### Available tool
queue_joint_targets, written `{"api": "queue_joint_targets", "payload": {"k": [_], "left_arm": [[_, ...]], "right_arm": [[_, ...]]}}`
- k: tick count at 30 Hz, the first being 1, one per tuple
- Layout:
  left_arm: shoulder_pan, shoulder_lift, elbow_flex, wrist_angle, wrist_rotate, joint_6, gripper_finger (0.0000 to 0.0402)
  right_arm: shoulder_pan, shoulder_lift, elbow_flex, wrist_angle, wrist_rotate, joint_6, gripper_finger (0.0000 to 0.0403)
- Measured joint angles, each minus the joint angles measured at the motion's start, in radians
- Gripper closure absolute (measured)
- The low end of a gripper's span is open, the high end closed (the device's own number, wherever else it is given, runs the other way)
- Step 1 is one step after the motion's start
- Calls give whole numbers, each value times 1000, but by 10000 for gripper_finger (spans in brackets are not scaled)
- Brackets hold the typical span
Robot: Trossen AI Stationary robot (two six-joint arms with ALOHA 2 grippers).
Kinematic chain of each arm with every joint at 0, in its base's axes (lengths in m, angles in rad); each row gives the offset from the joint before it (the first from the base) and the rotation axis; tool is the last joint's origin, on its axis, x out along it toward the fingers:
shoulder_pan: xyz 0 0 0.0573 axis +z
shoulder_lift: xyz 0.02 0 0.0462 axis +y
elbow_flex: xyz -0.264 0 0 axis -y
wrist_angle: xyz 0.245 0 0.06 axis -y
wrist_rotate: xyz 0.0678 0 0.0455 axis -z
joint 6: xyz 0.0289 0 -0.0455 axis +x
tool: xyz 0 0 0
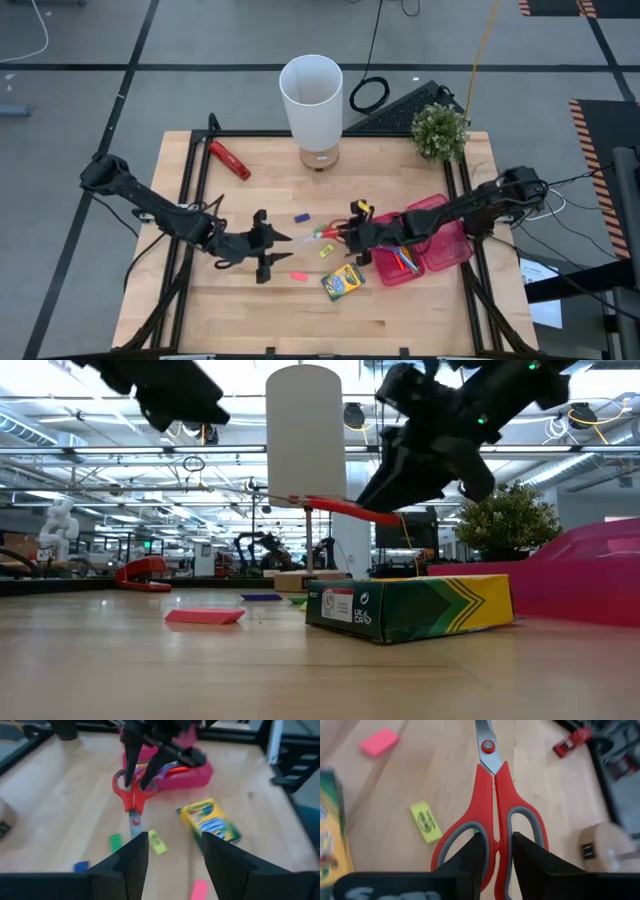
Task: Pack school essentials
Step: Put the orange scissors into the pink supply box
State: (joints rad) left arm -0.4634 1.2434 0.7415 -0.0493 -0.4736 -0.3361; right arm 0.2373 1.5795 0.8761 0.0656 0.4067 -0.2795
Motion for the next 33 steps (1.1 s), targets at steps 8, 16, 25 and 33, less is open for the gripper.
{"api": "queue_joint_targets", "payload": {"k": [8,16,25,33], "left_arm": [[128,0,40,8,246,-52,215],[262,52,40,83,392,-58,190],[303,178,64,150,403,-132,98],[306,287,124,150,450,-167,108]], "right_arm": [[84,0,0,20,139,-241,323],[92,0,1,50,146,-346,323],[93,1,2,76,142,-366,323],[92,2,2,73,142,-380,323]]}}
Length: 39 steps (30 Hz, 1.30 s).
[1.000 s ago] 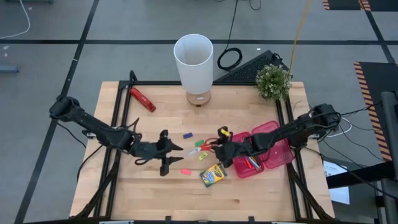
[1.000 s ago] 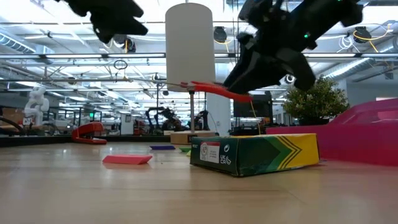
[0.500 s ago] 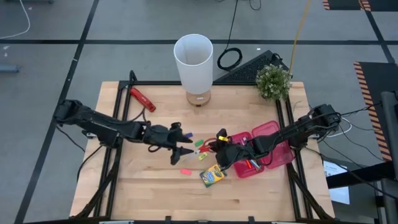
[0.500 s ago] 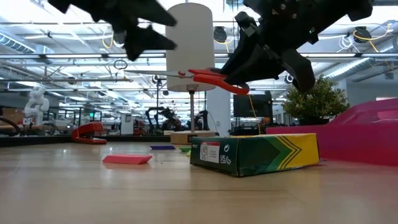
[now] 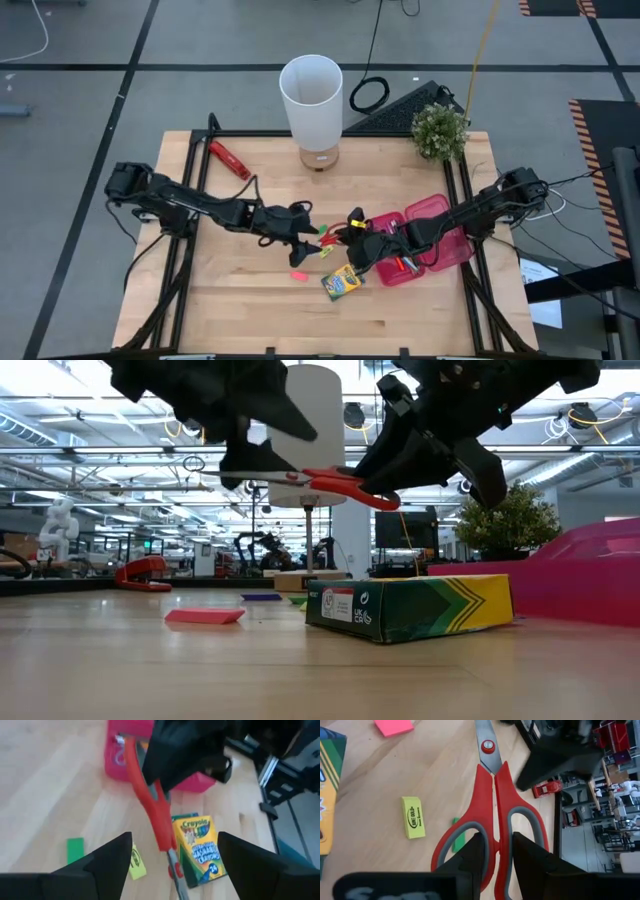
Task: Pack school essentials
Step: Put the orange scissors into the pink supply box
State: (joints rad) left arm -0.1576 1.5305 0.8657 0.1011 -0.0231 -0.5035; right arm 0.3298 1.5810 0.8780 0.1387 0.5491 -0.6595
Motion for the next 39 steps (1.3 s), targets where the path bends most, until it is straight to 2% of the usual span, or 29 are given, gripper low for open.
{"api": "queue_joint_targets", "payload": {"k": [9,18,23,30,33,39], "left_arm": [[9,101,55,-33,24,-7,140],[34,105,73,-12,26,-32,171],[34,105,73,-2,26,-1,228],[34,105,73,8,29,60,339],[35,105,72,5,44,83,369],[36,100,72,19,37,128,369]], "right_arm": [[13,0,0,-7,0,-9,323],[13,0,0,-7,-3,-10,323],[13,0,0,12,-3,-9,323],[12,0,0,12,7,-9,321],[13,-1,0,19,4,-1,299],[15,-7,0,32,-4,62,207]]}}
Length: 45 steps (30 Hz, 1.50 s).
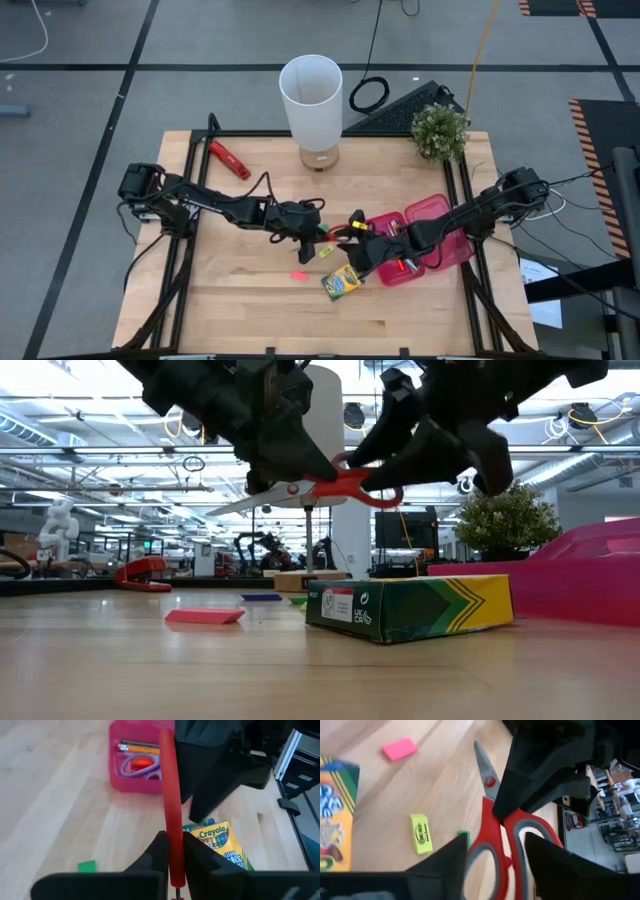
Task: Pack school essentials
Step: Put the orange scissors into the pink supply box
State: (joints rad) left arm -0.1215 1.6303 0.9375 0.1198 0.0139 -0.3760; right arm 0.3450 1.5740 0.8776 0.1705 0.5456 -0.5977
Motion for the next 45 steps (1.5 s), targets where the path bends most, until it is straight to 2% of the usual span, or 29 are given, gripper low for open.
{"api": "queue_joint_targets", "payload": {"k": [5,10,12,15,19,22,26,29,34,41,45], "left_arm": [[7,-75,3,-91,-3,47,362],[-6,-209,1,-239,-81,76,369],[-18,-262,2,-261,-128,87,369],[-52,-348,-6,-315,-209,94,369],[-99,-463,-77,-180,-290,110,368],[-119,-521,-170,24,-301,123,365],[-129,-535,-301,396,-304,146,363],[-126,-496,-380,657,-303,151,363],[-125,-413,-430,904,-300,215,362],[-144,-257,-403,1080,-295,252,361],[-150,-199,-385,1149,-294,272,360]], "right_arm": [[31,-24,-1,127,63,26,138],[71,-64,0,290,91,62,108],[83,-86,0,307,86,145,107],[86,-102,0,325,89,355,110],[82,-89,0,320,64,545,119],[78,-64,-1,325,55,617,126],[56,-39,-1,363,54,661,133],[33,-35,-2,403,44,695,139],[1,3,-1,540,-49,731,146],[-30,150,0,827,-145,752,150],[-51,203,0,894,-189,783,150]]}}
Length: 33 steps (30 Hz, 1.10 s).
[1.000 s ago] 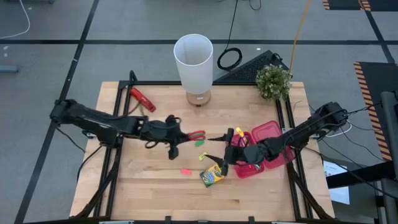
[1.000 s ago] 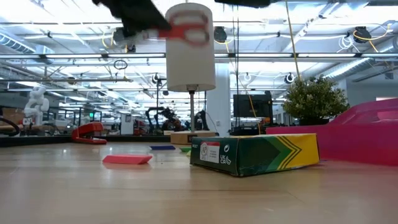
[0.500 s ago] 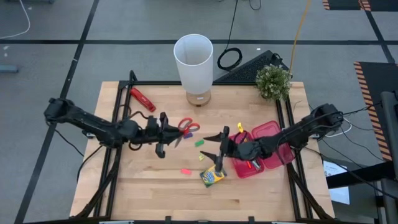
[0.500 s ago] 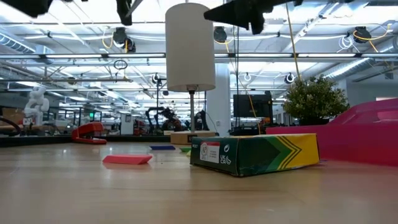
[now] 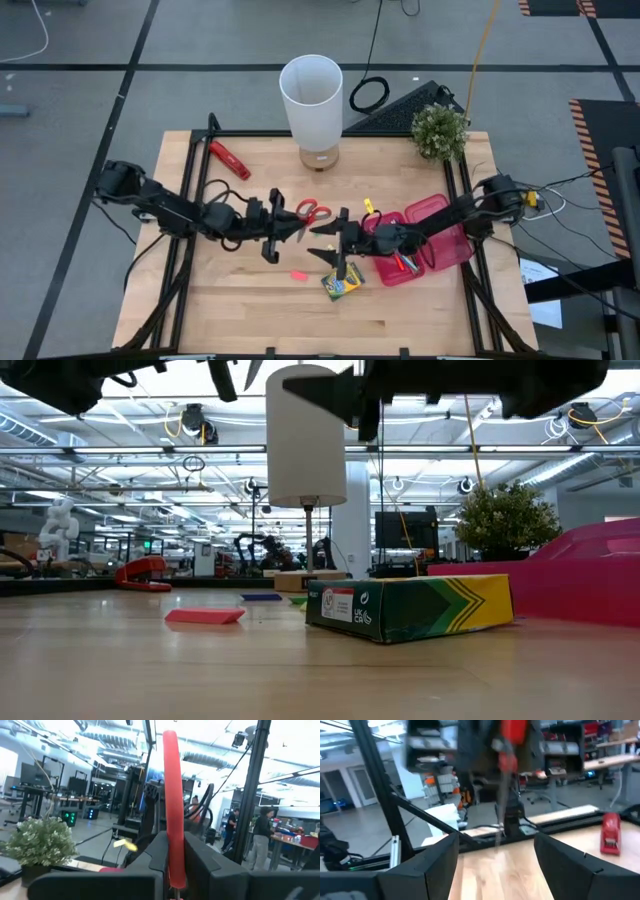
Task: Pack school essentials
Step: Put the orange scissors into the pink supply box
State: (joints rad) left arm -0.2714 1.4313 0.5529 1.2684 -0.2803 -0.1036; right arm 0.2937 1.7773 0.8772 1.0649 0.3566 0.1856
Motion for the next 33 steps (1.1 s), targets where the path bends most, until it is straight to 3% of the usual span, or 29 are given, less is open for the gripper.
{"api": "queue_joint_targets", "payload": {"k": [13,20,29,33], "left_arm": [[2,35,13,21,1,24,360],[2,35,14,23,9,35,360],[-2,35,14,38,22,42,360],[-12,35,14,34,21,49,360]], "right_arm": [[-19,70,82,-25,-26,34,165],[-19,70,97,-29,-47,12,242],[-20,70,96,-58,-40,16,386],[-19,69,96,-75,-17,30,394]]}}
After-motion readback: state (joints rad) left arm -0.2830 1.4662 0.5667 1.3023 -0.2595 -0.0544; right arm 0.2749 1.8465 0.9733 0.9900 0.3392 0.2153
